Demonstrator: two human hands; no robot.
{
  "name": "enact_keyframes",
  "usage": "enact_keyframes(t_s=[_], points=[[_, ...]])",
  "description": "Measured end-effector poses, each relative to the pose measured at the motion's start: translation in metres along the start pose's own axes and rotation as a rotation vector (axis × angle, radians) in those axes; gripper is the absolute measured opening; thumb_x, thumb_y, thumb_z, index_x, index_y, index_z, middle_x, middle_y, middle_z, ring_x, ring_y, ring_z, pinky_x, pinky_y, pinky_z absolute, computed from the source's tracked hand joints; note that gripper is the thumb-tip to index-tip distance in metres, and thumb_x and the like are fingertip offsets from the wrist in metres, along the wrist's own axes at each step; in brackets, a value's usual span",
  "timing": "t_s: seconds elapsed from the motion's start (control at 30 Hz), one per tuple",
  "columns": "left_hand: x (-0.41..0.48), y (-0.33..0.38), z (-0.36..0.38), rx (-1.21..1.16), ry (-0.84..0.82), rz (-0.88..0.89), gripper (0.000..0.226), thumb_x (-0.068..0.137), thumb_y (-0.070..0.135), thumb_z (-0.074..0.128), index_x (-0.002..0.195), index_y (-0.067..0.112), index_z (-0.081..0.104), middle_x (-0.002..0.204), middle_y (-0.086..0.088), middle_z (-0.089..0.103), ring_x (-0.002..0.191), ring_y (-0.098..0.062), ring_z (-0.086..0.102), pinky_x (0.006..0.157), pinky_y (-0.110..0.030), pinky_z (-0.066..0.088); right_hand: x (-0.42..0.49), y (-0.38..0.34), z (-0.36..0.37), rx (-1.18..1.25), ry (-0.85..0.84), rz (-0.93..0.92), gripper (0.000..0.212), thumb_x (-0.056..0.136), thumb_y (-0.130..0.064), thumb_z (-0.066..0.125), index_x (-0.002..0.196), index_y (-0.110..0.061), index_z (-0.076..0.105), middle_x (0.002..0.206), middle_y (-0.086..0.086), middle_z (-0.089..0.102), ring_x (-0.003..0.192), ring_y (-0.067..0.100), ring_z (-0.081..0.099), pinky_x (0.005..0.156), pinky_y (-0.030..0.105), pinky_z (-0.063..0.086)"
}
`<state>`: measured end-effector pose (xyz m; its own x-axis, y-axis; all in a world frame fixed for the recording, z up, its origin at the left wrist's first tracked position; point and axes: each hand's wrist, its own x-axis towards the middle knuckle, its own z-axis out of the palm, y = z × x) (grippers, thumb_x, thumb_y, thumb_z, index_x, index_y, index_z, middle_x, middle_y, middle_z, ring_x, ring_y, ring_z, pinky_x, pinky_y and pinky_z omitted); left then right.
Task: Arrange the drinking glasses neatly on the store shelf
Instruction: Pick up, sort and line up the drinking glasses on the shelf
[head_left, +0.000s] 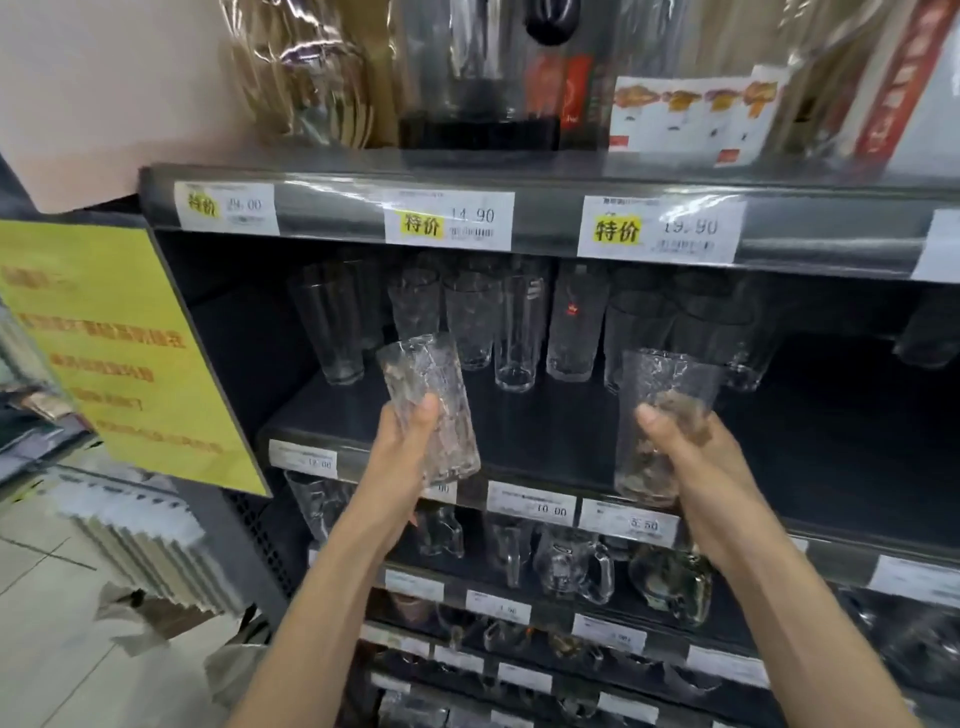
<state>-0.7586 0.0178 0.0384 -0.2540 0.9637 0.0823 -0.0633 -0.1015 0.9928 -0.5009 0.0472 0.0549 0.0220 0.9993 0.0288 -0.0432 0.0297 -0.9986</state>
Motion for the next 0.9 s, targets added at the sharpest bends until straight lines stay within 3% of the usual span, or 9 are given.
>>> enact_keyframes(t_s=[0.1, 0.23, 0.33, 0.47, 0.53, 0.6, 0.67, 0.8, 0.9], points=[[0.034, -0.005, -0.017, -0.001, -0.011, -0.009, 0.073, 0.078, 0.061, 0.073, 0.135, 0.024, 0.046, 0.127, 0.01, 0.063, 0.122, -0.012, 0.059, 0.106, -0.037, 0.043, 0.015, 0.005, 0.002, -0.046, 0.069, 0.016, 0.079, 0.05, -0.057, 0.083, 0.12, -0.031, 0.059, 0.12, -0.006, 0.067, 0.112, 0.014, 0.064, 0.101, 0.04, 0.049], [0.082, -0.01, -0.038, 0.076, -0.007, 0.013, 0.088, 0.059, 0.046, 0.09, 0.132, 0.013, 0.052, 0.119, -0.007, 0.07, 0.112, -0.026, 0.066, 0.103, -0.051, 0.049, 0.033, 0.014, 0.007, -0.14, 0.125, 0.017, 0.074, 0.061, -0.043, 0.089, 0.126, -0.027, 0.058, 0.118, -0.007, 0.068, 0.111, 0.012, 0.063, 0.097, 0.036, 0.051], [0.107, -0.014, -0.052, 0.152, -0.02, 0.002, 0.077, 0.066, 0.029, 0.088, 0.131, 0.009, 0.052, 0.118, -0.01, 0.07, 0.11, -0.024, 0.068, 0.1, -0.045, 0.052, 0.043, 0.018, 0.012, -0.143, 0.165, 0.023, 0.074, 0.064, -0.036, 0.09, 0.128, -0.025, 0.056, 0.118, -0.008, 0.066, 0.11, 0.01, 0.062, 0.084, 0.023, 0.048], [0.132, -0.026, -0.066, 0.145, -0.034, 0.015, 0.092, 0.055, 0.036, 0.088, 0.132, 0.005, 0.05, 0.119, -0.014, 0.068, 0.111, -0.028, 0.067, 0.097, -0.042, 0.053, 0.051, 0.02, 0.016, -0.173, 0.186, -0.001, 0.058, 0.069, -0.028, 0.09, 0.115, -0.03, 0.054, 0.109, -0.013, 0.063, 0.101, 0.001, 0.06, 0.078, 0.018, 0.046], [0.136, -0.025, -0.067, 0.156, -0.036, 0.015, 0.075, 0.062, 0.025, 0.087, 0.127, 0.005, 0.054, 0.115, -0.016, 0.069, 0.107, -0.029, 0.067, 0.094, -0.041, 0.053, 0.056, 0.023, 0.016, -0.193, 0.191, -0.012, 0.062, 0.069, -0.026, 0.09, 0.12, -0.024, 0.055, 0.111, -0.01, 0.065, 0.102, 0.004, 0.063, 0.083, 0.021, 0.049], [0.14, -0.024, -0.065, 0.189, -0.053, 0.049, 0.041, 0.075, 0.004, 0.081, 0.109, 0.014, 0.061, 0.103, -0.011, 0.07, 0.097, -0.025, 0.068, 0.09, -0.04, 0.052, 0.061, 0.026, 0.016, -0.214, 0.207, -0.015, 0.069, 0.069, -0.026, 0.09, 0.126, -0.022, 0.053, 0.114, -0.008, 0.067, 0.104, 0.008, 0.064, 0.09, 0.027, 0.051], [0.145, -0.025, -0.066, 0.21, -0.085, 0.061, 0.041, 0.079, -0.007, 0.075, 0.104, 0.02, 0.059, 0.101, -0.006, 0.068, 0.095, -0.02, 0.066, 0.093, -0.038, 0.051, 0.065, 0.029, 0.015, -0.262, 0.224, -0.021, 0.068, 0.071, -0.027, 0.089, 0.127, -0.023, 0.051, 0.111, -0.01, 0.066, 0.103, 0.006, 0.063, 0.092, 0.028, 0.05], [0.152, -0.029, -0.072, 0.199, -0.137, 0.051, 0.072, 0.077, 0.006, 0.082, 0.136, 0.013, 0.041, 0.122, -0.004, 0.063, 0.112, -0.018, 0.062, 0.098, -0.035, 0.049, 0.072, 0.037, 0.011, -0.343, 0.225, -0.03, 0.064, 0.074, -0.019, 0.085, 0.127, -0.021, 0.048, 0.107, -0.008, 0.068, 0.101, 0.009, 0.065, 0.086, 0.029, 0.051], [0.155, -0.033, -0.072, 0.218, -0.11, 0.024, 0.053, 0.083, 0.006, 0.076, 0.123, 0.022, 0.045, 0.11, 0.008, 0.061, 0.1, -0.004, 0.06, 0.087, -0.022, 0.048, 0.077, 0.042, 0.01, -0.386, 0.247, -0.011, 0.068, 0.072, -0.019, 0.087, 0.127, -0.016, 0.048, 0.103, -0.007, 0.068, 0.099, 0.013, 0.066, 0.083, 0.027, 0.049]])
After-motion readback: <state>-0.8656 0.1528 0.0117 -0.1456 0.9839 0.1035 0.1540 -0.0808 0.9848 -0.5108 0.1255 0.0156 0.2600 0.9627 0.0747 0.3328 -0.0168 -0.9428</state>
